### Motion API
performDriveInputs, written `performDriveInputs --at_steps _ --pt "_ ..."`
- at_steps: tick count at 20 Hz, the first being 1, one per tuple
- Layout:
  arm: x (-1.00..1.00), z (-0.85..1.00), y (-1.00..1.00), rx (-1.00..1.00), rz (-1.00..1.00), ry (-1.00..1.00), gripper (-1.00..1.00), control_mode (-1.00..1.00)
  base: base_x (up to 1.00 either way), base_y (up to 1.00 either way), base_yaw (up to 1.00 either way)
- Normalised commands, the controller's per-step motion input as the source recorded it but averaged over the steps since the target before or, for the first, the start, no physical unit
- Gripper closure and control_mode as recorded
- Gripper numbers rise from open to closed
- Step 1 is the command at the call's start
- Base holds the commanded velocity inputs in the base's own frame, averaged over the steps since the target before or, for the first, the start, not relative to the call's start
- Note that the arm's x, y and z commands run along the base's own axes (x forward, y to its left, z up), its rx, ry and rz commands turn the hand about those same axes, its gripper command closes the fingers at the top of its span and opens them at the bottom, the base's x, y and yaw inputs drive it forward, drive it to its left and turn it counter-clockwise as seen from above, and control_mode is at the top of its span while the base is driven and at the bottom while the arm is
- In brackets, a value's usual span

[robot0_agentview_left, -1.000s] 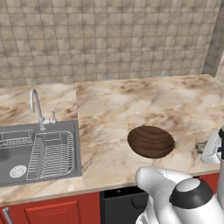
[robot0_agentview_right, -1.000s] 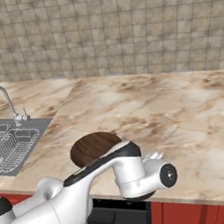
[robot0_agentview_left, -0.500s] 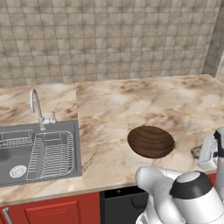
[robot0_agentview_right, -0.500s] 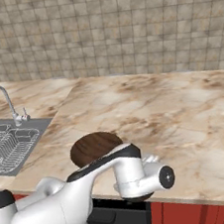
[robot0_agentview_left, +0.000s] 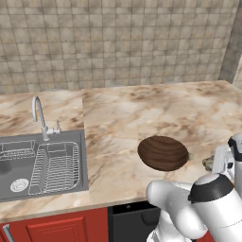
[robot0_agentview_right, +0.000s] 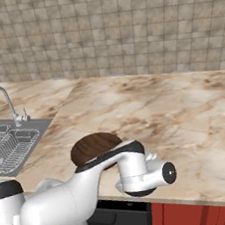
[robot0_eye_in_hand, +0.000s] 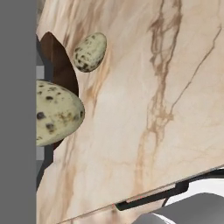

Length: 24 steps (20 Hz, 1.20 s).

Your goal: Gather the eggs and milk located in the vicinity of the sink area and place them right next to the bowl.

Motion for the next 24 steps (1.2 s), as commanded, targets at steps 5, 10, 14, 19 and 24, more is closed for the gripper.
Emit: performDriveInputs --at_steps 5,10,14,19,24 --pt "0.09 -0.11 0.17 0.0 -0.01 0.0 1.0 -1.0 0.0 0.0 0.0" --pt "0.13 -0.12 0.25 0.0 -0.01 0.0 1.0 -1.0 0.0 0.0 0.0" --pt "0.22 -0.06 0.14 0.0 0.0 0.0 1.0 -1.0 0.0 0.0 0.0" --pt "0.2 -0.1 0.0 0.0 0.0 0.0 1.0 -1.0 0.0 0.0 0.0" --pt "0.05 -0.17 0.0 0.0 -0.01 0.0 1.0 -1.0 0.0 0.0 0.0"
